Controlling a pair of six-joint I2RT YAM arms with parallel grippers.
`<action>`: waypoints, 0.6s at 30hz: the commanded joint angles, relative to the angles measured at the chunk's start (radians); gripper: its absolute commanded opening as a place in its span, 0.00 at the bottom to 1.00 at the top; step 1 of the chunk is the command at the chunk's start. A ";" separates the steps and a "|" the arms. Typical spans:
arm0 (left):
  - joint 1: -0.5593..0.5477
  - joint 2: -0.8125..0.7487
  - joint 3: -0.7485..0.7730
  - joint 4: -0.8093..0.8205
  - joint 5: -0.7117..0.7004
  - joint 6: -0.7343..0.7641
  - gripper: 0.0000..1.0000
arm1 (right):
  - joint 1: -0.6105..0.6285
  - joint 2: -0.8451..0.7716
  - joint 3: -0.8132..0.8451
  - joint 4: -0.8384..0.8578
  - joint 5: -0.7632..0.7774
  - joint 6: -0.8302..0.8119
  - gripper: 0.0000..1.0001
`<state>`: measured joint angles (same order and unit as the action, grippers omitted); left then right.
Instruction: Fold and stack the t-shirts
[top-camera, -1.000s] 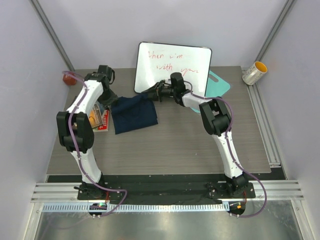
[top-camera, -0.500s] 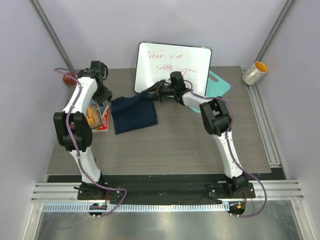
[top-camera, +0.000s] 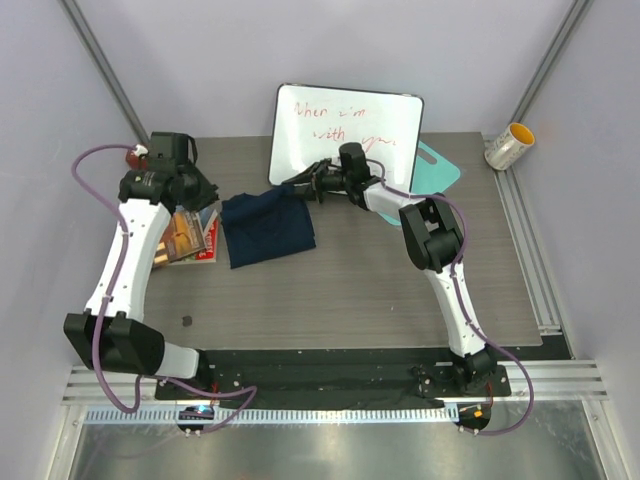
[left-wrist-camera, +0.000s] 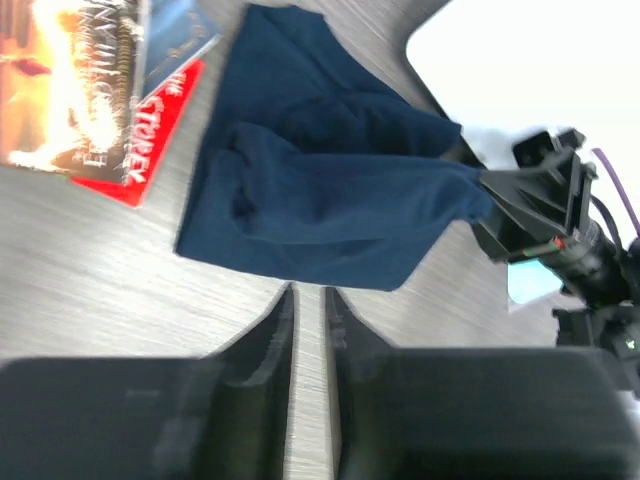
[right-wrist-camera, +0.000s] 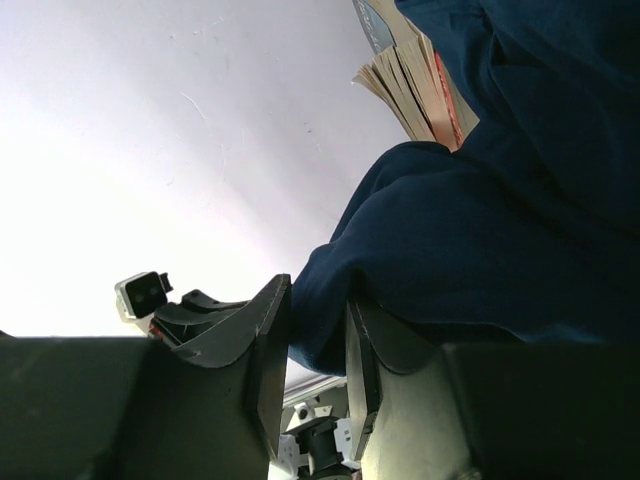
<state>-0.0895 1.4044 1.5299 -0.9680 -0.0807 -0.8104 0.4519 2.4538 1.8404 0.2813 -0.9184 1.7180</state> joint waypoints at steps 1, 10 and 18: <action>-0.026 0.054 -0.028 0.066 0.105 0.045 0.06 | -0.038 0.028 0.008 -0.093 0.124 -0.001 0.32; -0.200 0.148 -0.119 0.150 0.093 0.059 0.00 | -0.035 0.069 0.056 -0.120 0.133 -0.009 0.33; -0.223 0.318 -0.126 0.210 0.000 0.089 0.00 | -0.035 0.057 0.053 -0.122 0.122 -0.018 0.33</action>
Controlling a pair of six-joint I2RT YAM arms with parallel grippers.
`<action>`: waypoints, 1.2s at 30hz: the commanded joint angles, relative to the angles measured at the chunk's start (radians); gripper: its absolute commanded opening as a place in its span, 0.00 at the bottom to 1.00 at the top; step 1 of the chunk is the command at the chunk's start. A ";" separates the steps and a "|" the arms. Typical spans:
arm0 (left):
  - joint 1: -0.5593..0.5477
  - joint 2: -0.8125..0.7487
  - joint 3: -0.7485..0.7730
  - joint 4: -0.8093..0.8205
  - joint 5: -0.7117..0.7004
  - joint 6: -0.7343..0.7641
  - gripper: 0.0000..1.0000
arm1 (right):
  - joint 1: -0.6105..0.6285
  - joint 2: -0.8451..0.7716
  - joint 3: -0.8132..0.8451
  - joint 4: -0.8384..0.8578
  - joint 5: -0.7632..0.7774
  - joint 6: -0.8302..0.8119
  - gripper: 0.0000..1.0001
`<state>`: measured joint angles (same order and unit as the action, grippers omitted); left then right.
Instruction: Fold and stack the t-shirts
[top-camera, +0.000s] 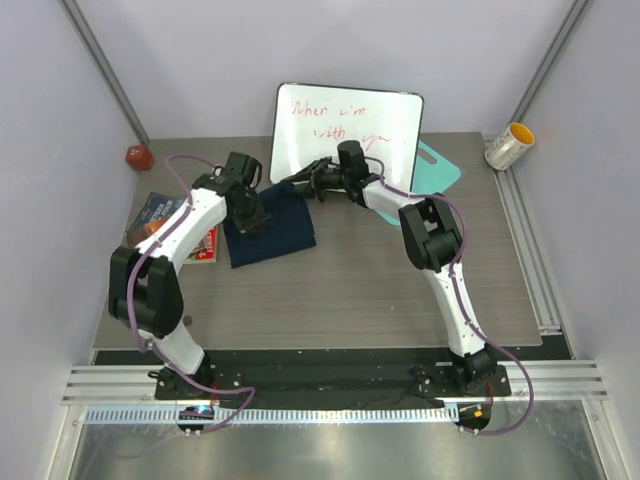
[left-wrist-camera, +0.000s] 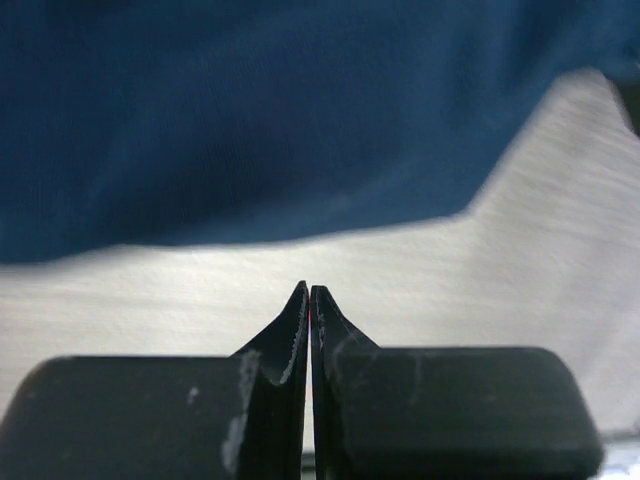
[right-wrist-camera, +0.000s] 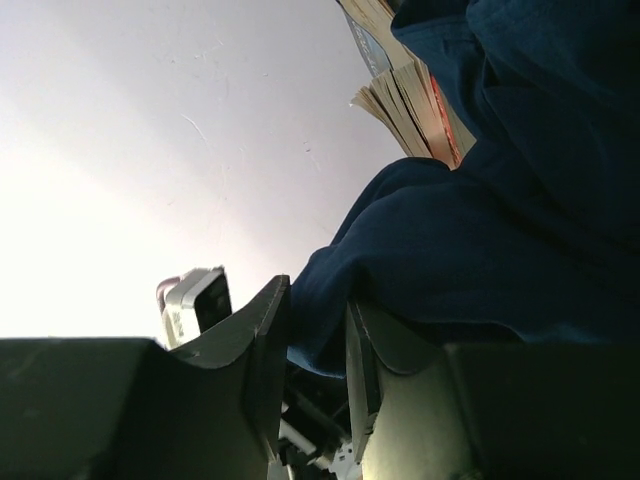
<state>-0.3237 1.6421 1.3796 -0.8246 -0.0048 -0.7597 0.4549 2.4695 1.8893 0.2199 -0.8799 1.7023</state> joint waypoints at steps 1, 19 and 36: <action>0.011 0.096 0.033 0.077 -0.089 0.040 0.00 | -0.036 0.033 -0.016 -0.062 0.085 -0.013 0.33; 0.023 0.344 0.231 0.062 -0.152 0.016 0.00 | 0.011 -0.211 0.029 -0.556 0.203 -0.464 0.37; 0.044 0.366 0.299 -0.005 -0.144 0.023 0.00 | 0.057 -0.184 0.365 -1.041 0.317 -0.892 0.38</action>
<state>-0.2855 1.9930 1.6356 -0.7998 -0.1383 -0.7467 0.4892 2.3177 2.0609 -0.6212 -0.6388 0.9848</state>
